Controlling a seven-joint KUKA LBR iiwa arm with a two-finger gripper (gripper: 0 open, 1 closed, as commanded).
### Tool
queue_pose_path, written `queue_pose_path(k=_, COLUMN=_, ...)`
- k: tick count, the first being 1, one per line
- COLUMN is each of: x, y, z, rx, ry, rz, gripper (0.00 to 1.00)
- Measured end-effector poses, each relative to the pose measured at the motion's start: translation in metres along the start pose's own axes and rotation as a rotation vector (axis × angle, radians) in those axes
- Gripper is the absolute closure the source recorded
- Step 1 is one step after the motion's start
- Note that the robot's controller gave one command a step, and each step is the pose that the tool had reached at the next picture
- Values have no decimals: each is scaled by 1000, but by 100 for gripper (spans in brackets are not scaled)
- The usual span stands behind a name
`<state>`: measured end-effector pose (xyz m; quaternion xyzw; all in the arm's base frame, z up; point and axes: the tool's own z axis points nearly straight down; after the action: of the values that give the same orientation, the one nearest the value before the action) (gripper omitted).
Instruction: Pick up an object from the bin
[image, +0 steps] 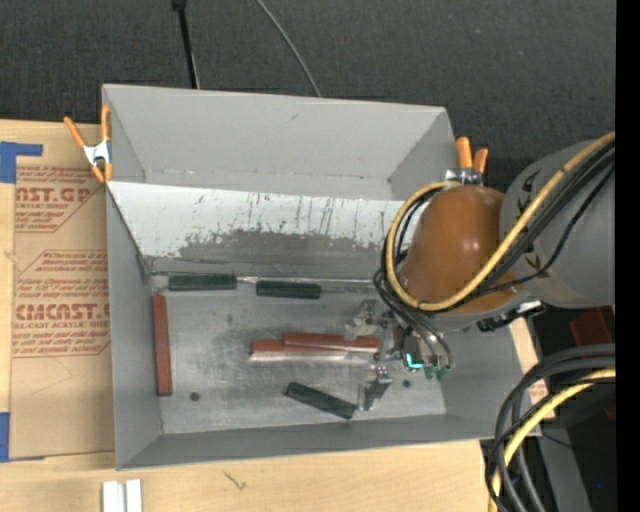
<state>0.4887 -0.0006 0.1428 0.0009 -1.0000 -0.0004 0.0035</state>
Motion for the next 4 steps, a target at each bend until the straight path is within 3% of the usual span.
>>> queue_pose_path(k=1, x=-2, y=0, z=-3, rx=0, ry=-7, rz=0, gripper=0)
queue_pose_path(k=2, x=-28, y=26, z=49, rx=2, ry=-101, rz=33, gripper=100)
queue_pose_path(k=3, x=-28, y=26, z=49, rx=2, ry=-100, rz=33, gripper=100)
queue_pose_path(k=4, x=-3, y=26, z=62, rx=1, ry=-12, rz=23, gripper=100)
